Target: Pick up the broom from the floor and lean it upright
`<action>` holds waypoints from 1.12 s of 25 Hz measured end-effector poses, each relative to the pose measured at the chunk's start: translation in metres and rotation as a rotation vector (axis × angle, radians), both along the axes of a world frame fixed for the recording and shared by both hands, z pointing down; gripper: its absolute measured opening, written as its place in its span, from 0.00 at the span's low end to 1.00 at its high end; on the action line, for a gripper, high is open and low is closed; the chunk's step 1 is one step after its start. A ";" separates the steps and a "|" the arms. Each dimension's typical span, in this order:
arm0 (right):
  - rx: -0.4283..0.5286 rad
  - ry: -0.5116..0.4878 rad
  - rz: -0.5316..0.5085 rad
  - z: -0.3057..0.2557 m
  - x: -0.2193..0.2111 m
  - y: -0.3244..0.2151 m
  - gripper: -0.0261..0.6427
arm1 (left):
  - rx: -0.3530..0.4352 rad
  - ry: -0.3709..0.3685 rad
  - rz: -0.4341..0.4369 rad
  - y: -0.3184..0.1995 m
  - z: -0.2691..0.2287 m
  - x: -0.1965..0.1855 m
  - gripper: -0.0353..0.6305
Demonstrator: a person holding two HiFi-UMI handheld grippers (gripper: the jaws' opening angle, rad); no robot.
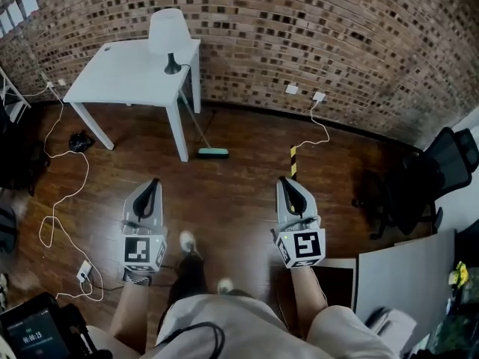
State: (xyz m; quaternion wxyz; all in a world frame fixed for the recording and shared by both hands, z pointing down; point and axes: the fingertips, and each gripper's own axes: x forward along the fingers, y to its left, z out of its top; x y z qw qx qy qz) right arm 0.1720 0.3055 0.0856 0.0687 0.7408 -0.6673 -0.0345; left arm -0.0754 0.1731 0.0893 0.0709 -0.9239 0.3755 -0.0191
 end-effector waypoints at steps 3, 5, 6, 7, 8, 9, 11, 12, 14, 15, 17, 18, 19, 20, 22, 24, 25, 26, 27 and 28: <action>0.001 -0.006 0.001 -0.003 -0.001 0.032 0.06 | 0.000 0.003 0.004 0.032 -0.005 0.001 0.06; 0.010 -0.017 0.018 -0.007 0.000 0.048 0.06 | 0.009 0.007 0.007 0.046 -0.012 -0.001 0.06; 0.014 -0.023 0.026 -0.007 -0.001 0.055 0.06 | 0.011 0.007 0.007 0.052 -0.014 -0.003 0.06; 0.016 -0.026 0.032 -0.008 -0.001 0.061 0.06 | 0.011 0.009 0.005 0.057 -0.016 -0.006 0.06; 0.016 -0.026 0.037 -0.008 -0.002 0.067 0.06 | 0.009 0.011 0.002 0.061 -0.017 -0.008 0.06; 0.016 -0.022 0.041 -0.008 -0.004 0.073 0.06 | 0.007 0.012 -0.002 0.065 -0.018 -0.012 0.06; 0.019 -0.016 0.041 -0.012 -0.008 0.082 0.06 | 0.007 0.016 -0.010 0.070 -0.021 -0.017 0.06; 0.020 -0.016 0.039 -0.015 -0.010 0.086 0.06 | 0.007 0.019 -0.013 0.073 -0.023 -0.018 0.06; 0.022 -0.017 0.040 -0.020 -0.012 0.093 0.06 | 0.007 0.024 -0.013 0.080 -0.027 -0.020 0.06; 0.024 -0.019 0.040 -0.021 -0.014 0.096 0.06 | 0.008 0.025 -0.009 0.083 -0.028 -0.021 0.06; 0.041 -0.026 0.030 -0.024 -0.022 0.099 0.06 | 0.007 0.023 -0.002 0.088 -0.028 -0.026 0.06; 0.049 -0.027 0.024 -0.026 -0.028 0.100 0.06 | 0.006 0.024 0.000 0.090 -0.028 -0.030 0.06; 0.053 -0.027 0.019 -0.027 -0.033 0.101 0.06 | 0.005 0.026 0.000 0.091 -0.028 -0.034 0.06; 0.054 -0.026 0.017 -0.028 -0.038 0.102 0.06 | 0.005 0.027 -0.001 0.092 -0.029 -0.038 0.06; 0.064 -0.026 0.019 -0.033 -0.047 0.106 0.06 | 0.008 0.026 -0.002 0.094 -0.031 -0.046 0.06; 0.081 -0.019 0.024 -0.039 -0.055 0.110 0.06 | 0.009 0.027 -0.002 0.095 -0.033 -0.053 0.06; 0.084 -0.014 0.024 -0.041 -0.059 0.110 0.06 | 0.010 0.028 -0.002 0.096 -0.034 -0.056 0.06; 0.083 -0.011 0.022 -0.041 -0.062 0.110 0.06 | 0.013 0.028 -0.003 0.096 -0.035 -0.060 0.06; 0.080 -0.009 0.021 -0.041 -0.066 0.109 0.06 | 0.015 0.028 -0.003 0.097 -0.035 -0.064 0.06; 0.076 -0.008 0.021 -0.040 -0.069 0.108 0.06 | 0.015 0.028 -0.004 0.097 -0.036 -0.067 0.06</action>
